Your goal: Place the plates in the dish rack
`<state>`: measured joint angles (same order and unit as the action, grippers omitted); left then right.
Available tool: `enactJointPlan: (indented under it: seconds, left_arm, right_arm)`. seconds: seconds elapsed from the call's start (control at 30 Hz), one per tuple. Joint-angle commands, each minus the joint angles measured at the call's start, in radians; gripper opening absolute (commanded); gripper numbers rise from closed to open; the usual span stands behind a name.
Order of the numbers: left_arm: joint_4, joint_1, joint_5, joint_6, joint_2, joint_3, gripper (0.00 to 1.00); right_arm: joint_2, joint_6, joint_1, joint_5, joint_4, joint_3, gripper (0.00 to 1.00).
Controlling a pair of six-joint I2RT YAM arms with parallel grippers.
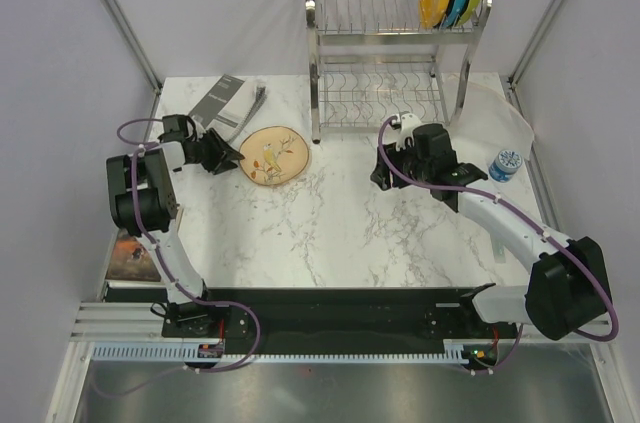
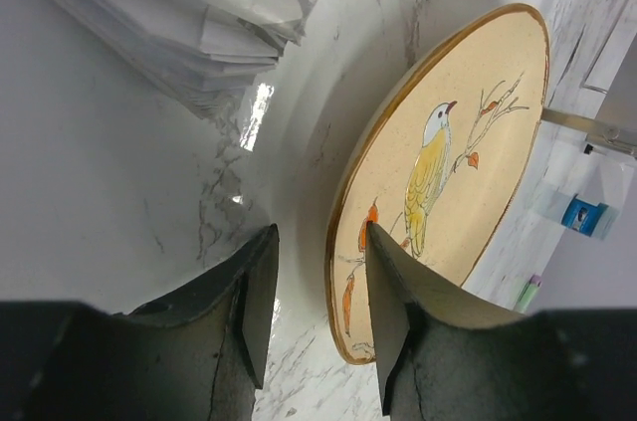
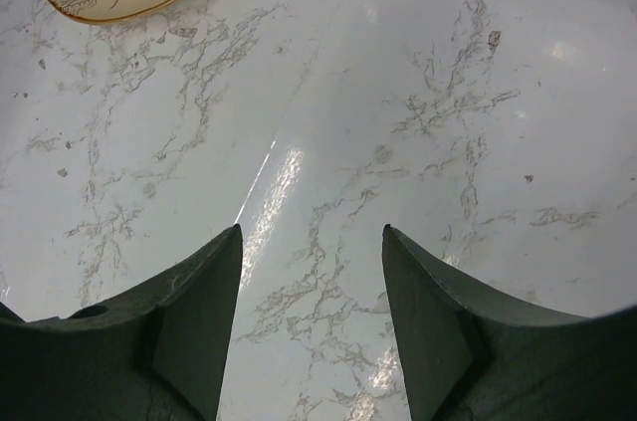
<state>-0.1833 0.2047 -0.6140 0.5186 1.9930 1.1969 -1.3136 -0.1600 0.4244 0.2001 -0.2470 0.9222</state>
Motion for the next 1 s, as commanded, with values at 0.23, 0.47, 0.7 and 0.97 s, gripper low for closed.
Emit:
enactJointPlan:
  seconds: [0.23,0.47,0.7,0.97]
  left_arm:
    - [0.028,-0.103,-0.046,0.017,0.070,0.078,0.27]
    - [0.015,-0.126,-0.090,0.014,0.006,-0.017,0.02]
    - [0.001,-0.134,-0.130,0.000,-0.125,-0.232,0.02]
    - [-0.002,-0.281,-0.165,-0.015,-0.181,-0.315,0.02]
  right_arm:
    - [-0.025,-0.041,-0.018,-0.022,0.034,-0.008,0.66]
    - [-0.068,-0.234,-0.064,0.198,0.090,-0.078,0.68]
    - [-0.171,-0.436,-0.119,0.373,0.289,-0.166,0.71]
    - [-0.390,-0.662,-0.128,0.467,0.577,-0.206,0.71]
